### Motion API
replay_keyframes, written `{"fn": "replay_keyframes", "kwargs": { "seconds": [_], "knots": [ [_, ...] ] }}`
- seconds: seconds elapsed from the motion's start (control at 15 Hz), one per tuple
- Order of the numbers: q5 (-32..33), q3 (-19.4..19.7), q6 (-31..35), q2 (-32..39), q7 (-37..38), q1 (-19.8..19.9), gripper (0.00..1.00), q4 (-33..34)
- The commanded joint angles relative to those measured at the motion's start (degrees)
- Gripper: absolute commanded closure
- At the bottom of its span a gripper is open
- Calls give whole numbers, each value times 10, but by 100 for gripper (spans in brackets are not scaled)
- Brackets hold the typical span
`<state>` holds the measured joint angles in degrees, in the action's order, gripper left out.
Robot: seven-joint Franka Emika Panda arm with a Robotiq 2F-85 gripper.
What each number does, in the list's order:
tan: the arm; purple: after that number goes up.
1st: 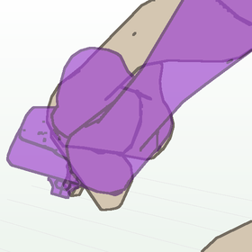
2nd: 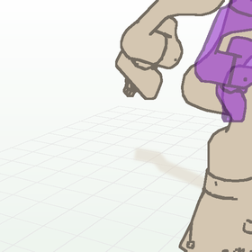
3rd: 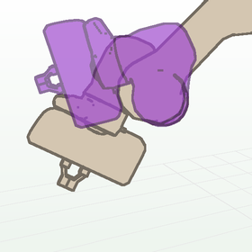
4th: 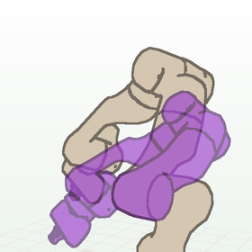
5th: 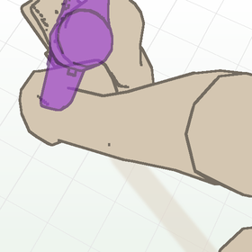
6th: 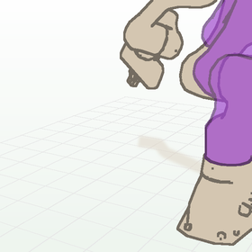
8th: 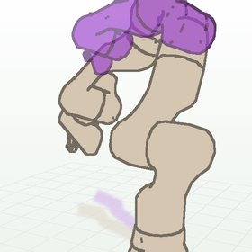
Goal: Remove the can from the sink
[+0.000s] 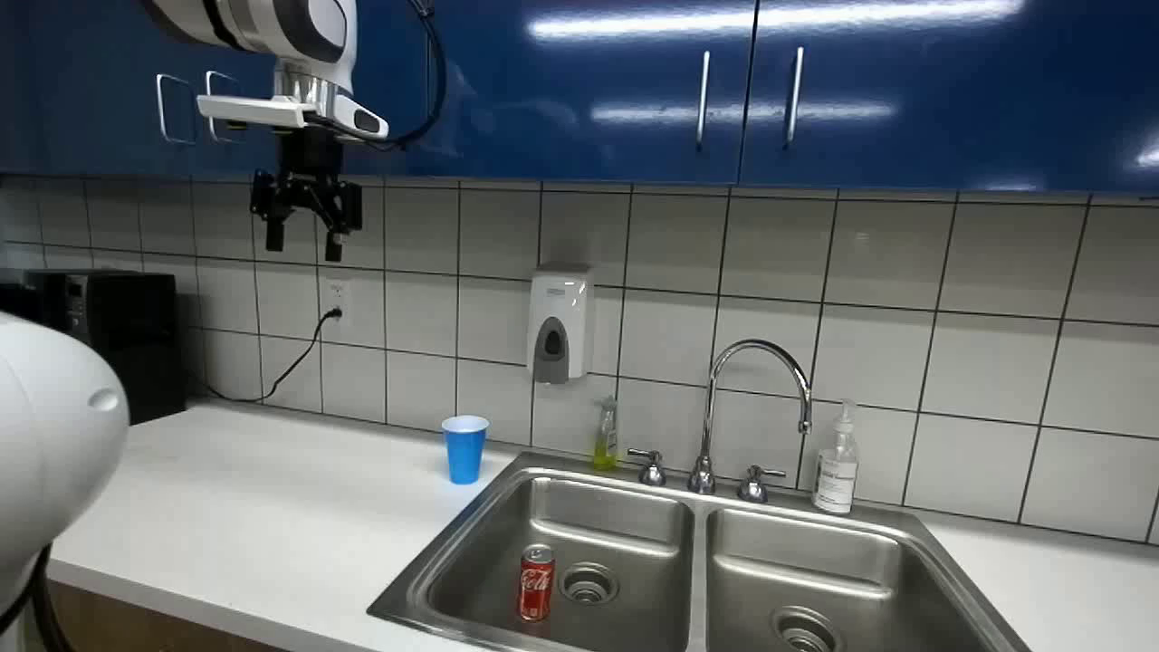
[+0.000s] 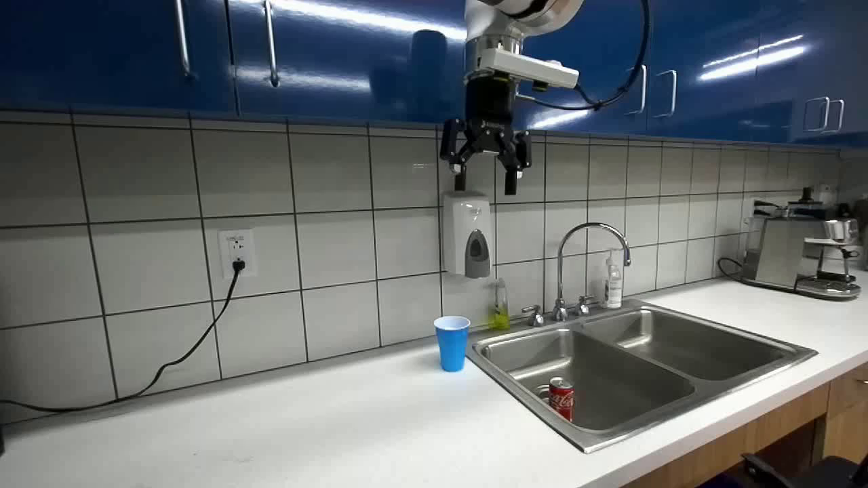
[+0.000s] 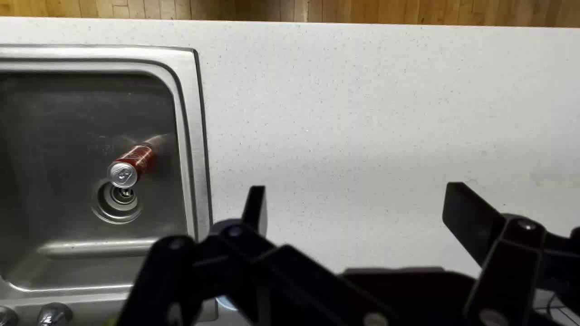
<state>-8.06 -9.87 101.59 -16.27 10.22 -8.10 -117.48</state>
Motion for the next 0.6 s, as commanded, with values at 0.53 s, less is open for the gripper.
{"fn": "replay_keyframes", "kwargs": {
  "seconds": [0.53],
  "knots": [
    [3,1,8,-6,1,3,0,-2]
  ]
}}
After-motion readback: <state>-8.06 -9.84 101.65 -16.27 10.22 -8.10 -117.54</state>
